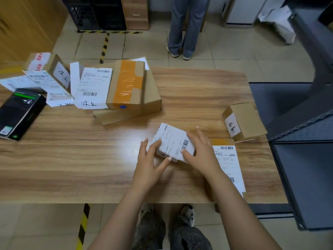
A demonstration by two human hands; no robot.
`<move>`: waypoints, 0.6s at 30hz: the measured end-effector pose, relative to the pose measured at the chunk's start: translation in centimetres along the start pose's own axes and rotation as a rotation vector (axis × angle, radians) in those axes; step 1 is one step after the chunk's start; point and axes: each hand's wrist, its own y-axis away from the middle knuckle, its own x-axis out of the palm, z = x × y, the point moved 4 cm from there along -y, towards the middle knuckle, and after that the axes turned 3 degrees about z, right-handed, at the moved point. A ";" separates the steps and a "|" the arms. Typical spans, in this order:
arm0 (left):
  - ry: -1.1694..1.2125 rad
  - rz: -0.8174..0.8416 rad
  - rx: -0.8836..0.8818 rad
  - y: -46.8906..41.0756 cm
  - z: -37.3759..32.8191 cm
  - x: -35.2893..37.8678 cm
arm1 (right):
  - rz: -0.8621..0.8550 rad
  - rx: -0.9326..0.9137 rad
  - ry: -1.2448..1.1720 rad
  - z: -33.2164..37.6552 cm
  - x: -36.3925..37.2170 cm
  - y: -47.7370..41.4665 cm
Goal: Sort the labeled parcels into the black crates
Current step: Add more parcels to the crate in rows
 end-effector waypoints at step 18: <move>0.131 0.160 0.002 0.3 -1.0 1.8 | 0.152 -0.048 -0.244 -0.7 1.9 2.9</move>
